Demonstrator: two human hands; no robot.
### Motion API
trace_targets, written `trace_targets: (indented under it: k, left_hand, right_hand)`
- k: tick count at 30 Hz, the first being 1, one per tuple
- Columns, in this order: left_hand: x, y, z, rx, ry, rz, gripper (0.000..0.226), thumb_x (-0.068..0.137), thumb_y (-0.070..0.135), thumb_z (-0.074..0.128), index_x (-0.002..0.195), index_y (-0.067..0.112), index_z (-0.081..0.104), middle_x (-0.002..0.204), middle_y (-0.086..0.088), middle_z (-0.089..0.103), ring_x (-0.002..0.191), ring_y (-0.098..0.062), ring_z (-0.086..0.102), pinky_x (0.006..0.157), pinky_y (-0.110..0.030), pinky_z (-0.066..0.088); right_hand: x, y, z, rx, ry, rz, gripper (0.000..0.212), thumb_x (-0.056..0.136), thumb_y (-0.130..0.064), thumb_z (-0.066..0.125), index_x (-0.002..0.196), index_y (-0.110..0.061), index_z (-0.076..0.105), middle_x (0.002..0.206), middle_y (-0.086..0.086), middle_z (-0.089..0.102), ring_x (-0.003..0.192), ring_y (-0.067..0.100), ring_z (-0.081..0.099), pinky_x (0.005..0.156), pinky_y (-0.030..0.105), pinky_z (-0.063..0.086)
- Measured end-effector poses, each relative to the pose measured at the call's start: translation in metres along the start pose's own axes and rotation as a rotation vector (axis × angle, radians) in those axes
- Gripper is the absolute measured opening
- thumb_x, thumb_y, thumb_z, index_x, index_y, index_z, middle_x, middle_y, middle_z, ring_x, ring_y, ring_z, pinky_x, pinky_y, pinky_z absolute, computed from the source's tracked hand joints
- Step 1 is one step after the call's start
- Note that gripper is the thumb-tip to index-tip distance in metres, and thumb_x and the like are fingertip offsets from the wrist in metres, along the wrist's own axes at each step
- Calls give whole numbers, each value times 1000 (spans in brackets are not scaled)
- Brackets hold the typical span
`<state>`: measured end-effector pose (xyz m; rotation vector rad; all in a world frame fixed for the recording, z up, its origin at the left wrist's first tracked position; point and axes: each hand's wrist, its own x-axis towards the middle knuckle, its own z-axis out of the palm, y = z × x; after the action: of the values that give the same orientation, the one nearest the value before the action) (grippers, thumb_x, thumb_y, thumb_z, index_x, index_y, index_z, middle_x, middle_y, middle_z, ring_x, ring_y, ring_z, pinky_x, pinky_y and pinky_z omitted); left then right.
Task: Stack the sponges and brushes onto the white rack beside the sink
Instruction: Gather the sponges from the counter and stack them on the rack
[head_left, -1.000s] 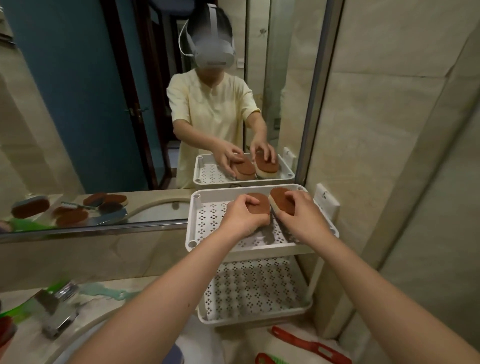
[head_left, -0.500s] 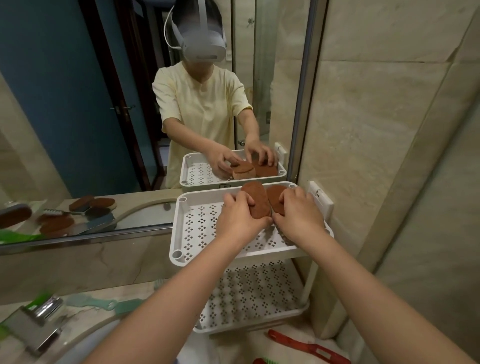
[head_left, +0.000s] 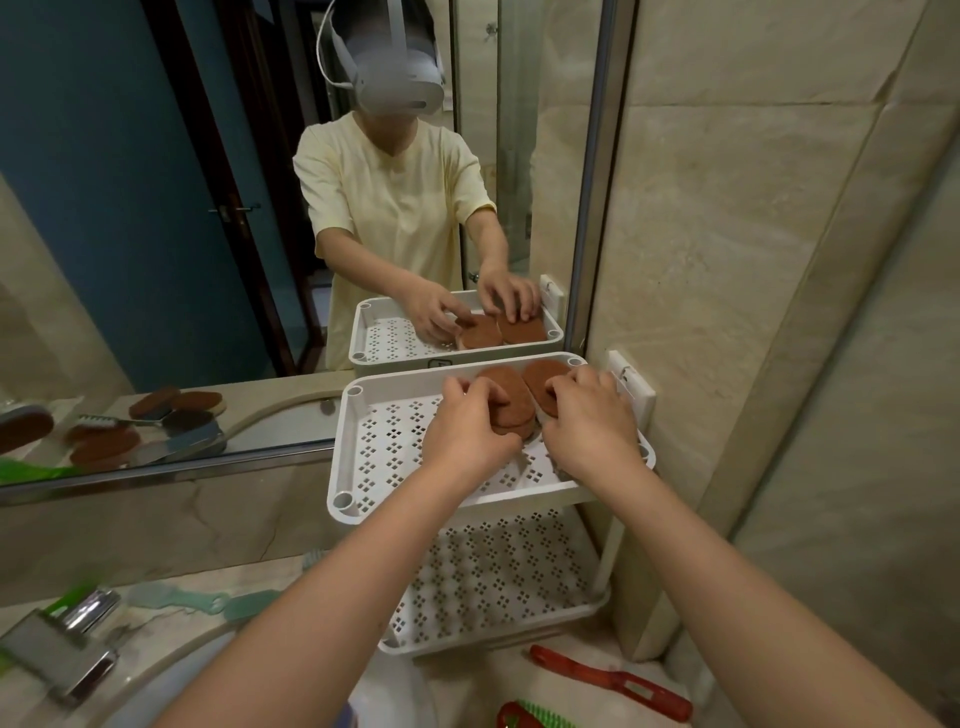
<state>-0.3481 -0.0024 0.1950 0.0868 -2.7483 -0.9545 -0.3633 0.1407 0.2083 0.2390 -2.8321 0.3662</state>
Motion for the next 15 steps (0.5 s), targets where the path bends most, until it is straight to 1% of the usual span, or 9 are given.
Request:
trace_targets:
  k: [4, 7, 10, 13, 15]
  left_hand:
    - [0, 0, 0, -9, 1, 6, 40, 69, 23, 69, 102, 34, 49, 116, 8, 38, 91, -14, 57, 74, -33, 52]
    - [-2, 0, -1, 21, 10, 15, 38, 72, 22, 69, 103, 31, 50, 115, 7, 41, 91, -14, 57, 71, -32, 50]
    - [-5, 2, -5, 58, 23, 20, 35, 75, 24, 72, 102, 26, 51, 114, 6, 45, 87, -16, 58, 68, -33, 49]
    - [-8, 6, -11, 74, -13, 27, 36, 76, 23, 73, 106, 23, 54, 116, 4, 48, 91, -18, 59, 76, -36, 51]
    - [-11, 8, -17, 44, -78, 14, 39, 79, 19, 68, 116, 22, 55, 123, 2, 48, 96, -19, 59, 83, -38, 53]
  right_hand:
    - [-1, 1, 2, 4, 14, -12, 34, 88, -18, 54, 122, -18, 59, 127, 4, 49, 118, 25, 41, 94, 38, 40]
    - [-1, 1, -1, 1, 13, -6, 35, 88, -18, 55, 122, -20, 61, 128, 3, 51, 118, 25, 42, 89, 38, 44]
    - [-2, -1, -4, 23, 26, -1, 30, 86, -14, 56, 114, -22, 62, 122, 1, 55, 114, 24, 45, 82, 37, 44]
    - [-5, -2, -8, 41, 44, 3, 20, 84, -11, 56, 100, -22, 63, 112, 0, 59, 107, 24, 49, 75, 34, 44]
    - [-6, -4, -12, 55, 38, 7, 18, 83, -12, 56, 95, -22, 65, 107, -1, 62, 103, 23, 53, 73, 34, 48]
